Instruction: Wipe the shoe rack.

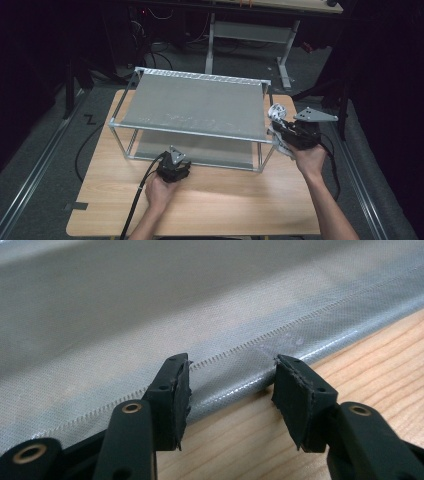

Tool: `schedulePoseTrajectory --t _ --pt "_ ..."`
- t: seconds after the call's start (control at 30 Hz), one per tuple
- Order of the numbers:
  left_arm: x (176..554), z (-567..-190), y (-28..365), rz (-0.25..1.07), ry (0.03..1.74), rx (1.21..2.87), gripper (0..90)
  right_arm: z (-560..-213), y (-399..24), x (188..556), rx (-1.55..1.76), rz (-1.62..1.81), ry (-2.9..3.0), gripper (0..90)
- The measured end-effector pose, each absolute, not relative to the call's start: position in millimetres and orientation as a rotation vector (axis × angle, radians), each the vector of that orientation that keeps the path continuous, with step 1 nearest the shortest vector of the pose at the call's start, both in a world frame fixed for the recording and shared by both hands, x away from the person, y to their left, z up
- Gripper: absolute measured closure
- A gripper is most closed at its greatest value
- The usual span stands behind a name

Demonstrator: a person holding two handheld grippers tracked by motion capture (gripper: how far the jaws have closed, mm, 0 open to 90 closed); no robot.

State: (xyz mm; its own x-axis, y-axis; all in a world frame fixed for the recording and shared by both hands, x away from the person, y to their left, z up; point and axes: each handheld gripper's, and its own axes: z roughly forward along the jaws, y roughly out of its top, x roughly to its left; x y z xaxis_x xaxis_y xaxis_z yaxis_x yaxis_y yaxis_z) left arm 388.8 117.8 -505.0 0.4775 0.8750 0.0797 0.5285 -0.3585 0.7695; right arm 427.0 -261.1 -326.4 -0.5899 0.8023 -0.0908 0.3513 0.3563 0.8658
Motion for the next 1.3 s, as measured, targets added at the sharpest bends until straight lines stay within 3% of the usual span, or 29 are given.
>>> schedulePoseTrajectory --t 0.47,1.3 --pt "389 -505 118 0.644 1.158 2.035 49.0 -333 -269 402 0.987 1.230 2.104 77.4" --pt "389 -505 118 0.642 1.159 2.031 49.1 -327 -263 472 1.148 1.171 2.071 77.3"
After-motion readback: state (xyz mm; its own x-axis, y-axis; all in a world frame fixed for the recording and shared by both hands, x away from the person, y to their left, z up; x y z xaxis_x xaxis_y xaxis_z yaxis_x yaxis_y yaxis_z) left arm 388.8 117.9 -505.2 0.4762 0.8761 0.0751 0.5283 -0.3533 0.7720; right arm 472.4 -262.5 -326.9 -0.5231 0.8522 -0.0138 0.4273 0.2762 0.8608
